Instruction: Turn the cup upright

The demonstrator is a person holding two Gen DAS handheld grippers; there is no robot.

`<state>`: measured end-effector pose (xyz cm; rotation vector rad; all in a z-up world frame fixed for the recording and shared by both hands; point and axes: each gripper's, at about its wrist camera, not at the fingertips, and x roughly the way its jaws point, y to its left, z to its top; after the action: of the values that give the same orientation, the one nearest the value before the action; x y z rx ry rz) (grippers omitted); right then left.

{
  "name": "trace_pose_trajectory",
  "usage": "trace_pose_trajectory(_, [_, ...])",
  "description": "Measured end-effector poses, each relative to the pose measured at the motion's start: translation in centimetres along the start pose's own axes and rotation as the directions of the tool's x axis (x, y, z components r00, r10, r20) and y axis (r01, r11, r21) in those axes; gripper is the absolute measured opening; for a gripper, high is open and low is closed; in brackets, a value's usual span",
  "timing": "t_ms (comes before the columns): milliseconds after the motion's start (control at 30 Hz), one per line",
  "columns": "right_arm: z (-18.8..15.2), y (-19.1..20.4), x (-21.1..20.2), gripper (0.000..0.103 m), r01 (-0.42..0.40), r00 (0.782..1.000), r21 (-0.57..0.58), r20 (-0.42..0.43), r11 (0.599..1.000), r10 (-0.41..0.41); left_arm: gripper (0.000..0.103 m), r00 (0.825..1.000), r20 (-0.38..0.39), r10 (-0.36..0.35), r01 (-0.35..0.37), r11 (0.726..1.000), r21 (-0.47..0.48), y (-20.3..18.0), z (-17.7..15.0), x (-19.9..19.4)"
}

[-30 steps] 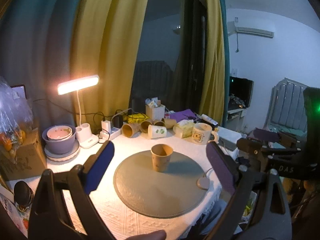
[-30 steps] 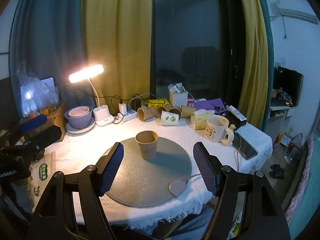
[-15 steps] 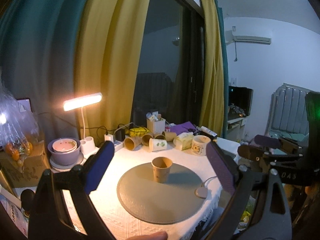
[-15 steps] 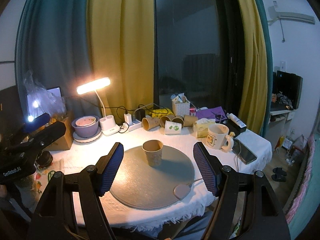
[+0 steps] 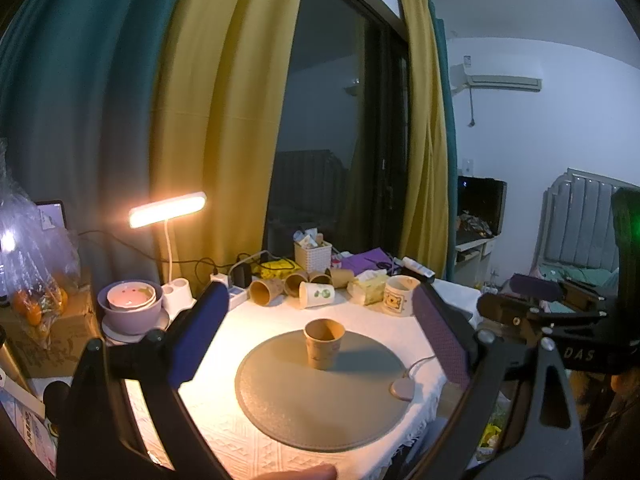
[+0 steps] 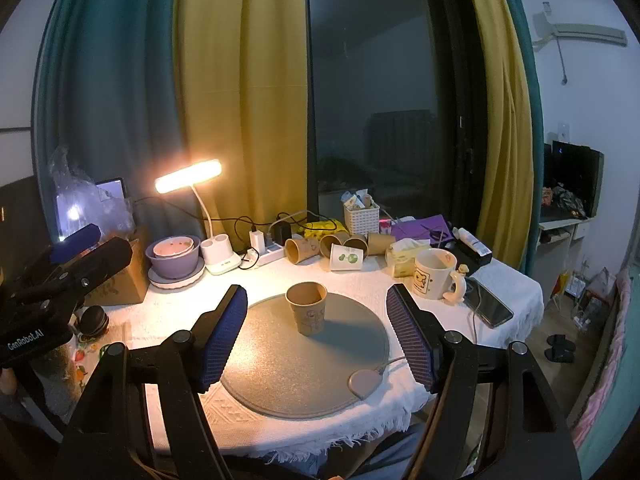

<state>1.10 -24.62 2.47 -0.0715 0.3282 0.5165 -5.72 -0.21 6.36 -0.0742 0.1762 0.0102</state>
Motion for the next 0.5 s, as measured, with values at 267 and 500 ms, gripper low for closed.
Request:
trace_pose_trajectory(267, [0.04,0.13,0.06,0.075,0.003,1.000,0.001,-0.002,1.000,-0.003,0.094,1.000,-0.001,-0.001,0.001,1.000,0.000,0.04,-0.01,0.02])
trace_pose_trajectory(500, [0.03,0.21,0.03,0.075,0.004,1.000,0.002,-0.002,1.000,-0.004,0.094,1.000,-0.001,0.000,0.000,1.000,0.000,0.02,-0.04,0.00])
